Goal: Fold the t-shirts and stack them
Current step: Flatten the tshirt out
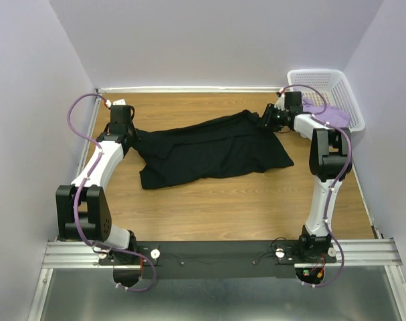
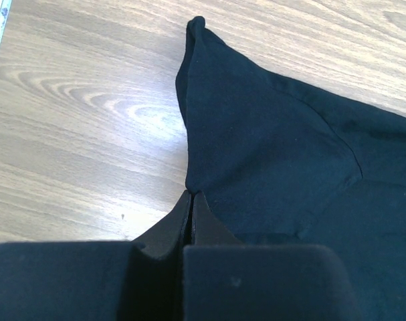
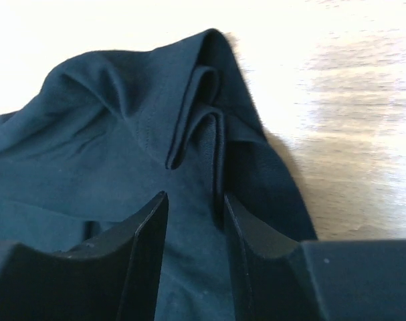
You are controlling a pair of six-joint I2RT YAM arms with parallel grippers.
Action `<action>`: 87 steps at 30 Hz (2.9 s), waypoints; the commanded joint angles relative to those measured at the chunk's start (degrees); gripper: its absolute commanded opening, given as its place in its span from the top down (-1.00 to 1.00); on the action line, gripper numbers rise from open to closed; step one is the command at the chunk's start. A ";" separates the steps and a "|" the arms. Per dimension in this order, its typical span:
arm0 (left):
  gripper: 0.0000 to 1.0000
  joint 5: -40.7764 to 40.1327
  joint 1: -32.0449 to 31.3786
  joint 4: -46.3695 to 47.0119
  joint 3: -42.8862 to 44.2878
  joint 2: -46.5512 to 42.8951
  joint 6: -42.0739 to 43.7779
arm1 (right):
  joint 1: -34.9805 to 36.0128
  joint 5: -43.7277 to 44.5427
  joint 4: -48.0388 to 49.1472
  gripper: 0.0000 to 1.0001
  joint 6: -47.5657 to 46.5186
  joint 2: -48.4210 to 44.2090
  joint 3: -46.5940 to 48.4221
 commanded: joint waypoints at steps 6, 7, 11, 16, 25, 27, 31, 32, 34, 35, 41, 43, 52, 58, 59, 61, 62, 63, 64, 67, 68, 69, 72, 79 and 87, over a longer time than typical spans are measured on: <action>1.00 1.07 0.31 0.25 0.45 -2.36 -0.03 | 0.03 5.67 -0.22 0.09 -0.37 -1.41 -3.41; 1.00 0.98 0.31 0.25 0.45 -2.36 0.06 | 0.11 6.90 -0.30 0.09 -0.64 -1.59 -3.67; 1.00 0.89 0.31 0.25 0.53 -2.36 0.06 | 0.11 8.23 -0.30 0.09 -1.87 -1.33 -3.76; 1.00 0.37 0.31 0.16 0.62 -2.45 0.41 | 0.03 13.24 -0.13 0.09 -1.96 -3.35 -5.17; 1.00 0.80 0.31 0.16 0.80 -2.18 0.23 | 0.11 1.57 -0.13 0.29 -3.19 -0.63 -2.62; 1.00 0.89 0.31 0.34 0.71 -2.18 0.15 | 0.11 0.50 -0.13 0.29 -3.01 -0.10 -1.66; 1.00 0.72 0.31 0.51 0.45 -2.01 0.06 | 0.11 0.94 -0.22 0.52 -2.66 0.26 -0.34; 1.00 0.71 0.31 0.60 0.45 -1.92 0.06 | 0.11 1.81 -0.22 0.72 -2.66 -0.53 -0.25; 1.00 0.28 0.57 0.60 0.97 -2.09 -0.12 | 0.03 3.30 -0.22 0.85 -2.57 -2.72 -0.16; 1.00 0.19 0.75 0.43 1.41 -2.18 -0.29 | 0.03 3.83 -0.22 0.91 -2.57 -3.52 -0.07; 1.00 0.10 3.37 -3.26 13.96 -1.75 -0.30 | -0.06 10.15 -0.39 0.99 -0.73 -14.39 2.47; 1.00 -0.07 4.43 -5.37 21.95 -0.96 -0.29 | -0.50 12.79 -0.57 0.99 0.93 -17.40 3.88; 1.00 0.11 10.15 -12.40 55.08 -0.32 -1.61 | -1.20 18.25 -5.22 0.99 2.00 -35.74 13.46; 1.00 -2.09 10.15 -8.63 54.59 -15.76 1.02 | -1.29 20.27 -6.90 0.99 -3.27 -51.14 10.22; 1.00 -2.27 10.24 -8.37 54.24 -18.07 1.55 | -1.21 20.36 -7.07 0.99 -4.06 -53.25 8.39; 1.00 -3.23 10.24 -6.53 52.83 -24.55 2.51 | -1.29 19.92 -7.60 0.99 -6.34 -59.93 6.71; 1.00 -3.94 10.15 -5.91 52.74 -26.42 3.74 | -1.29 19.66 -7.95 0.99 -7.14 -62.21 6.00; 1.00 -4.90 9.80 -5.55 53.44 -28.01 4.71 | -1.29 19.57 -8.74 0.99 -8.36 -65.72 5.12; 1.00 -8.13 8.76 -5.64 53.97 -30.28 5.33 | -1.21 19.75 -9.44 0.99 -9.07 -67.40 4.94; 1.00 -11.41 4.88 -5.90 56.95 -32.24 7.70 | -1.29 20.89 -12.60 0.99 -11.62 -71.62 6.08; 1.00 -11.94 4.36 -5.73 57.57 -33.20 8.14 | -1.29 21.32 -13.48 0.99 -12.15 -72.08 6.86; 1.00 -12.03 4.00 -5.03 58.10 -33.56 8.75 | -1.29 21.50 -14.97 0.99 -12.68 -72.51 7.39; 1.00 -12.29 2.86 -4.50 59.68 -34.09 9.90 | -1.29 22.03 -16.12 0.99 -13.38 -73.48 8.28; 1.00 -8.88 2.15 -0.99 45.47 -32.07 12.89 | -1.20 17.30 -16.74 0.99 -12.68 -70.68 4.24; 1.00 -2.11 2.15 16.48 8.14 -18.76 13.59 | -1.29 12.09 -11.85 0.99 -11.89 -57.52 -14.62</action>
